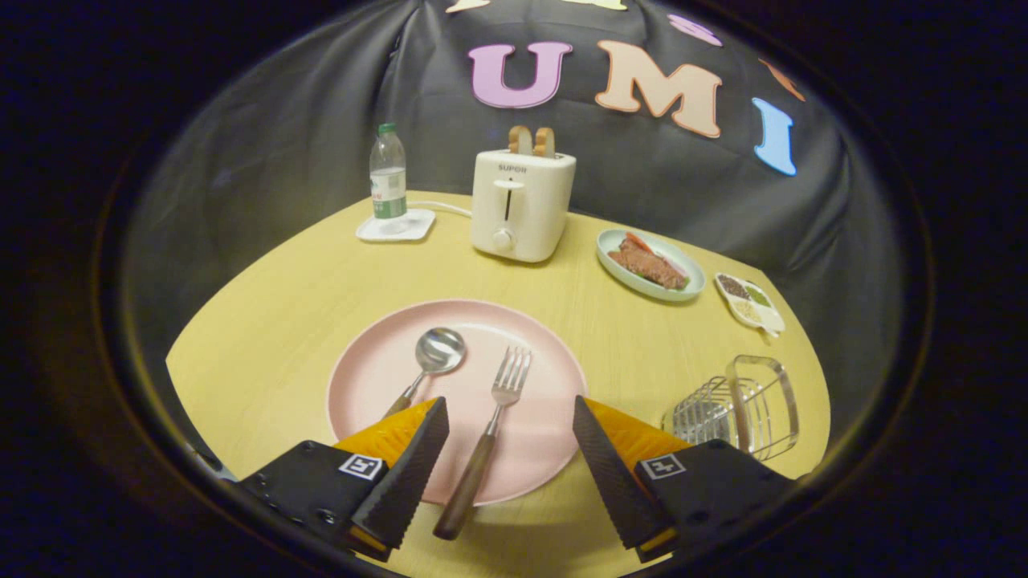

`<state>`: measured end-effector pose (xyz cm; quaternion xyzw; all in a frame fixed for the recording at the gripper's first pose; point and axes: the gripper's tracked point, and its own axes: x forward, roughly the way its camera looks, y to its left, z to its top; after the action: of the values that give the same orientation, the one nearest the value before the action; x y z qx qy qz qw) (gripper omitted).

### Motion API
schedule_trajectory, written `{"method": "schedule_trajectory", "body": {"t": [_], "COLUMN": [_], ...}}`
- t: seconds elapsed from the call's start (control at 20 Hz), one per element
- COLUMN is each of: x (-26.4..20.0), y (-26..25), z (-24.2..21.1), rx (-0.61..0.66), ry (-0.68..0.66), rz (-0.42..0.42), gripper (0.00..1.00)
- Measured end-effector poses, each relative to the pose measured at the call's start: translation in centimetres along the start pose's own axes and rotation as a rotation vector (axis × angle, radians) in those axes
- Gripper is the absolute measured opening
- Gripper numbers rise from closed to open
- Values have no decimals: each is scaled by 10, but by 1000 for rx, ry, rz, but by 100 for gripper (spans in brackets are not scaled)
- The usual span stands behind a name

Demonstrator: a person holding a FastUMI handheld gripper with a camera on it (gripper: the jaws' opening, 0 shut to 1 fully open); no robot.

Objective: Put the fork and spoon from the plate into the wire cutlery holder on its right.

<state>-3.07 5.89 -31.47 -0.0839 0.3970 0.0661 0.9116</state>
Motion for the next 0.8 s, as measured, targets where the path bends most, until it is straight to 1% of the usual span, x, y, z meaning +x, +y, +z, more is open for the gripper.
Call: {"method": "schedule_trajectory", "body": {"t": [0.05,0.15,0.3,0.5,0.6,0.65,0.75,0.8], "x": [2,6,7,6,6,-3,2,5], "y": [1,5,12,11,11,6,7,4], "z": [-5,-14,-22,-27,-30,-24,-29,-27], "rx": [-5,-16,-36,-45,-42,-31,-21,-14], "ry": [20,55,89,110,135,125,157,148], "rz": [-2,6,22,9,11,2,19,10], "gripper": [99,95,69,34,28,23,13,13]}}
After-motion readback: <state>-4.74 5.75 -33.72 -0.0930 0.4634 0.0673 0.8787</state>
